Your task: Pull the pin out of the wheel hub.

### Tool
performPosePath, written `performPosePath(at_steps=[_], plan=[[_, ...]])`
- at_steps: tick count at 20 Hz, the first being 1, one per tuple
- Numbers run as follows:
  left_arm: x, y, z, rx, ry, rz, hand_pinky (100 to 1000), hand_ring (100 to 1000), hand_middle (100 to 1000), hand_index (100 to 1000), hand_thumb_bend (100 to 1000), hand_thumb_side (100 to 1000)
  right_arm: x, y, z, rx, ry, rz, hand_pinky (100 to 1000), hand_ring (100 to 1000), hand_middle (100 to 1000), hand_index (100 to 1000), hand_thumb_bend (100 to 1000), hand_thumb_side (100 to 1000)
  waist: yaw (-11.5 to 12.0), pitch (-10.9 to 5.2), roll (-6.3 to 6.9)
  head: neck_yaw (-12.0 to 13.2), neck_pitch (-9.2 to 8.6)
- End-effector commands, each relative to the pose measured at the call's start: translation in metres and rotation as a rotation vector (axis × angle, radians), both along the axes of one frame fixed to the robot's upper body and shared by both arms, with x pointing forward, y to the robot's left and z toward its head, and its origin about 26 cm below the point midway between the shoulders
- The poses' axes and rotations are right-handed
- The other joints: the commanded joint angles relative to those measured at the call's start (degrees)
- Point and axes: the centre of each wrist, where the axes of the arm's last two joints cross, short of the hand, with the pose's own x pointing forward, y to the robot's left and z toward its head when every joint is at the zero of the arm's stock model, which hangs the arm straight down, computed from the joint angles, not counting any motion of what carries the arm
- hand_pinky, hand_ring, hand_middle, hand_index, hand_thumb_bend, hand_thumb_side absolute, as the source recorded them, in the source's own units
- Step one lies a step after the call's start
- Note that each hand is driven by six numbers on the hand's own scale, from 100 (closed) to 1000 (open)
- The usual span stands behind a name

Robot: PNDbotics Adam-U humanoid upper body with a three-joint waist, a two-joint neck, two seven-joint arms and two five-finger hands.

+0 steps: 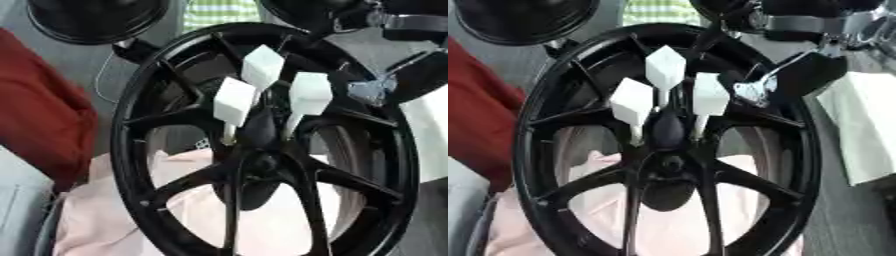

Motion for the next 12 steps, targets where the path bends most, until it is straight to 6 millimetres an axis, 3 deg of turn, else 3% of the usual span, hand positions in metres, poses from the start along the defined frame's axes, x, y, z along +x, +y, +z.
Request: performPosePath(at_steps=[1, 7, 10, 12], plan=[[-0.0016, 0.0015, 0.0098, 0.034, -0.023, 0.002, 743, 608, 514, 735, 100, 718, -0.006, -0.0017, 0.0086, 0.011, -0.005, -0.009, 892, 858, 779, 885, 129, 446, 0.1, -0.97, -0.61, 0.1, -0.44], [-0.0014, 0.0013, 0.0095, 0.034, -0.02, 0.002, 742, 608, 514, 735, 100, 718, -0.0055, -0.0042, 0.005, 0.07, 0.046, 0.016, 897, 861, 781, 890, 100, 605, 0.2, -0.88, -0.61, 0.3, -0.6], [-0.0014, 0.0014, 0.0092, 0.035, -0.019, 0.002, 741, 608, 513, 735, 100, 719, -0.0057, -0.005, 0.0053, 0.082, 0.049, 0.033, 905, 871, 789, 902, 100, 642, 0.2, -0.88, -0.6, 0.4, -0.69], [-0.0014, 0.0013, 0.009, 0.035, -0.017, 0.002, 741, 608, 513, 735, 100, 719, -0.0059, -0.0052, 0.0056, 0.068, 0.036, 0.037, 919, 882, 798, 910, 100, 617, 0.2, -0.89, -0.62, 0.4, -0.69]])
